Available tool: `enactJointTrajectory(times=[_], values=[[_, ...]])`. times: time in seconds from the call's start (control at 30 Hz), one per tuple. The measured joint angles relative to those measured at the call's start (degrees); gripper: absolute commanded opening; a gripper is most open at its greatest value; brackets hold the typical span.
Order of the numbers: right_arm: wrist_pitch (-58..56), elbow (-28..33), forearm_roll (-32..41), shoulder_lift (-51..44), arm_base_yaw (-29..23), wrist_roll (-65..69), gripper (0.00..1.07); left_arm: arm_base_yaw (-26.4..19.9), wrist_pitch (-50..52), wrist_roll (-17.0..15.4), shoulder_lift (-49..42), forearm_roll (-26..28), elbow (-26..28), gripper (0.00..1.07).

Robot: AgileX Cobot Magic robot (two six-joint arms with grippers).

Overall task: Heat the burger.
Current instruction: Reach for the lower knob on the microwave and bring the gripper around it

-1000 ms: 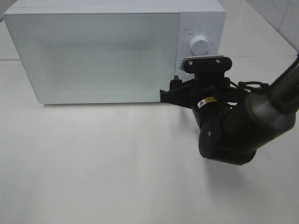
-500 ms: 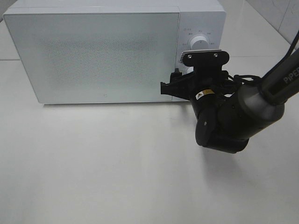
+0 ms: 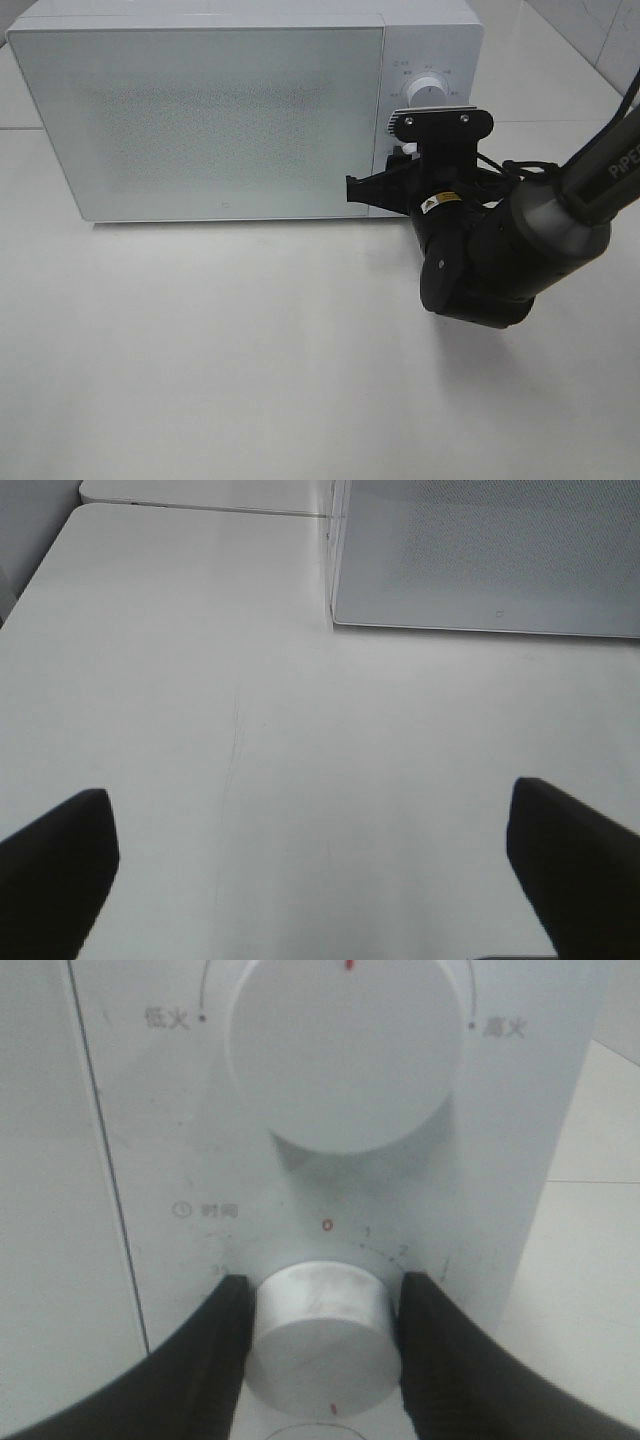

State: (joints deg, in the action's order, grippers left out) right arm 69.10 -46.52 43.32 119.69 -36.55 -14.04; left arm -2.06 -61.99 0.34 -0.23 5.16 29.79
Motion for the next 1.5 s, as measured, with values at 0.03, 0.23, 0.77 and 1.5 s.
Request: enactJointTrajectory(times=[0.03,0.23,0.77,1.5], values=[[0.0,0.0,-0.1,0.0,0.0,0.1,0.0,0.0,0.0,0.0,0.0,0.0,0.0,0.98],[0.0,0.0,-0.3,0.0,0.0,0.7,0.0,0.0,0.0,0.0,0.0,0.0,0.0,0.98],[0.7,1.3,-4.7,0.1,0.8,35.3,0.0,0.0,0.0,0.0,0.0,0.0,0.0,0.98],[1.0,1.5,-5.1,0.3,0.8,101.8,0.0,0.0,0.0,0.1,0.0,0.0,0.0,0.98]])
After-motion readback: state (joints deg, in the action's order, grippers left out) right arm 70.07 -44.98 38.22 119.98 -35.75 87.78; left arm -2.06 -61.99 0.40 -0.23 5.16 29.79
